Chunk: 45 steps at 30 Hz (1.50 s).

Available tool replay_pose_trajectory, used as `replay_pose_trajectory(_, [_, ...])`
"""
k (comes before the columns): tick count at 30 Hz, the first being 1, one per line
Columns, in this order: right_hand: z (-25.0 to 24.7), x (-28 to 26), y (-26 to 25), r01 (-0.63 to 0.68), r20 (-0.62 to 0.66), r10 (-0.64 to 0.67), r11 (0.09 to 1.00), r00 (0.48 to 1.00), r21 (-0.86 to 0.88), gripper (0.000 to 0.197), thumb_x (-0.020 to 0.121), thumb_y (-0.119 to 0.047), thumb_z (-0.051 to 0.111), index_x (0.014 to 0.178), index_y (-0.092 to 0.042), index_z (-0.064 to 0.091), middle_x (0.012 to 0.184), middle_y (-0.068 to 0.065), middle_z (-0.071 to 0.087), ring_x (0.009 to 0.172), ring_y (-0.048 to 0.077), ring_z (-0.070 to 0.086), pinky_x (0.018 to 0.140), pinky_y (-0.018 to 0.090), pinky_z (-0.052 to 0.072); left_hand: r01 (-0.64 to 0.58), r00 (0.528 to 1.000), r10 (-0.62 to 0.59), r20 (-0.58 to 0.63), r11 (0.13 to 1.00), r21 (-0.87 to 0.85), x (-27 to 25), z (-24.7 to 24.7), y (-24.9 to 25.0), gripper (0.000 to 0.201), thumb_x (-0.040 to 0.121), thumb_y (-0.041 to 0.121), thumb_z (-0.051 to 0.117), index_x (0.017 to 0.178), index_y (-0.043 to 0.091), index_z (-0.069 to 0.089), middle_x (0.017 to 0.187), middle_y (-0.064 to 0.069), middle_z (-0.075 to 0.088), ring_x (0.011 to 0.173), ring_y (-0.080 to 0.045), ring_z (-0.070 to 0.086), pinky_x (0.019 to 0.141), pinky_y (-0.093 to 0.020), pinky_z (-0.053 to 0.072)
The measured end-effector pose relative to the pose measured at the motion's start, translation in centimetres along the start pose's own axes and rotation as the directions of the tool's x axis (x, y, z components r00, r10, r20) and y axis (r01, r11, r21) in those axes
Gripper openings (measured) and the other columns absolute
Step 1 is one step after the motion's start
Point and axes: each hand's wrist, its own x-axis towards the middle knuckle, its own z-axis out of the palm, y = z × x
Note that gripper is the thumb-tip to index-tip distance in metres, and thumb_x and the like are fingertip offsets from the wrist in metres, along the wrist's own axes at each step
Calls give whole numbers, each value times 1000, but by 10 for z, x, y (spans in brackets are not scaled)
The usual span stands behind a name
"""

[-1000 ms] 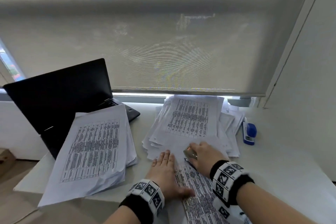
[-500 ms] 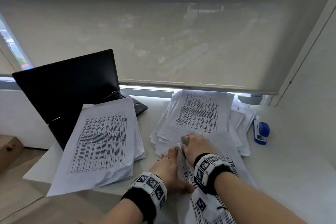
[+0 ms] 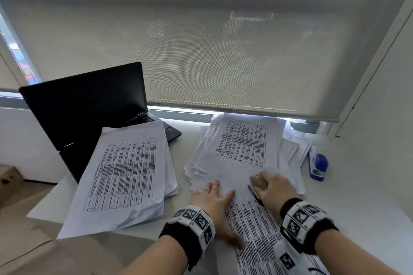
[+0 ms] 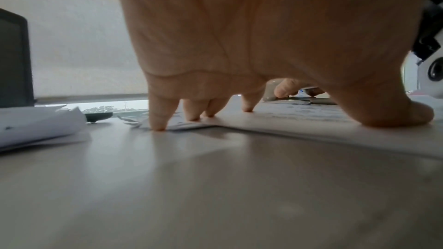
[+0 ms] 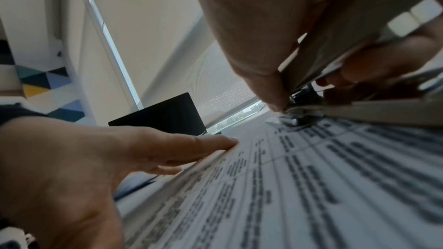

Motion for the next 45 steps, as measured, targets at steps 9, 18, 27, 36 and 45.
replay_pose_trajectory(9, [4,11,-7,20,-7,-20,997,1000,-79,35,88,-42,57,118,-23,54,118,6,56,108,22,56,93,30,43,-3,1000,3,-27,1000,14,-4,1,3,128,56,85,65,153,40,-5,162,-10,-15,150,-32,-7,121,-51,6])
replay_pose_trajectory(18, [4,7,-2,50,-52,-51,999,997,-9,38,90,-39,58,122,-20,52,102,0,49,97,16,52,91,27,42,146,962,-166,-219,984,-103,21,-22,-9,126,52,79,72,150,27,12,146,0,32,135,-27,29,111,-49,32])
replay_pose_trajectory(27, [8,9,6,59,-42,-56,995,998,80,33,87,-40,62,115,-26,54,110,0,58,94,14,56,92,31,48,211,970,-221,-102,973,-98,35,-52,-5,93,48,69,83,121,24,47,117,5,51,111,-21,41,98,-41,36])
replay_pose_trajectory(36, [12,13,5,54,-46,-52,998,998,44,33,88,-41,59,117,-25,53,109,0,55,97,16,56,90,31,48,167,981,-186,-61,957,-239,42,-46,7,89,53,38,94,123,18,43,121,-6,57,112,-27,57,100,-44,47])
replay_pose_trajectory(45, [23,33,-17,-86,-151,106,987,983,136,33,91,-37,56,117,-18,56,116,6,57,106,22,56,92,29,42,147,986,-161,-51,966,-213,47,-47,7,85,49,40,95,115,21,45,120,-4,57,112,-27,57,98,-42,47])
